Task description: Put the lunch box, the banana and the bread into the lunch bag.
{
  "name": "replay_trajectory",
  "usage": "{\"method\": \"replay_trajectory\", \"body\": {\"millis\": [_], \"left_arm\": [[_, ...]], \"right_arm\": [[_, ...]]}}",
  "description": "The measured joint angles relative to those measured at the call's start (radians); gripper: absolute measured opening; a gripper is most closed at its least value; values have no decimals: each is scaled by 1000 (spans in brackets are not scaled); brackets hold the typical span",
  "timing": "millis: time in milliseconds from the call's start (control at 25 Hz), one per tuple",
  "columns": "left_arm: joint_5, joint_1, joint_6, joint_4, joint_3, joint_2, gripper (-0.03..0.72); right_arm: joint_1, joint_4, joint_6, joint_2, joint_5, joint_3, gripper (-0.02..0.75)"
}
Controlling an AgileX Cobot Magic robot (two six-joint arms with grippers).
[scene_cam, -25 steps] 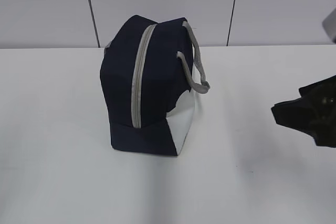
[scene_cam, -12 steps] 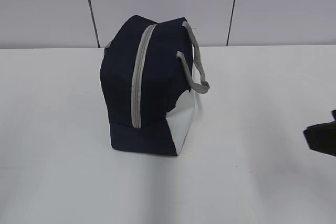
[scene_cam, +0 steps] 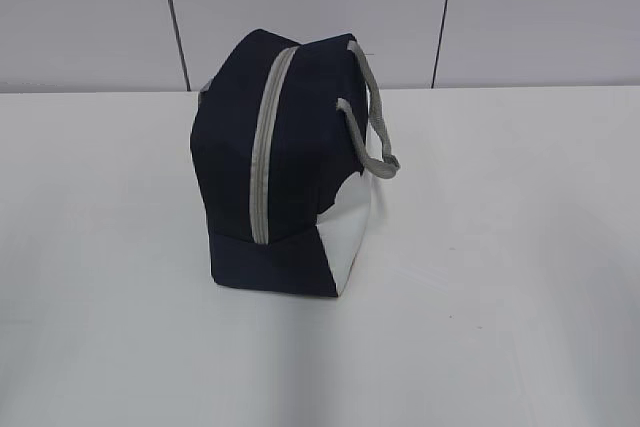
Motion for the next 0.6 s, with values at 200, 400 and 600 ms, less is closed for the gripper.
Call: {"method": "replay_trajectory", "body": {"millis": [200, 400, 600], "left_arm": [[0, 0, 0, 0, 0, 0, 238], [0, 0, 0, 0, 0, 0, 238], [0, 0, 0, 0, 0, 0, 238]], "right_arm": [[-49, -19, 23, -154, 32, 75, 457], [-63, -71, 36, -244, 59, 172, 457], [-63, -98, 93, -293, 47, 192, 457]]}}
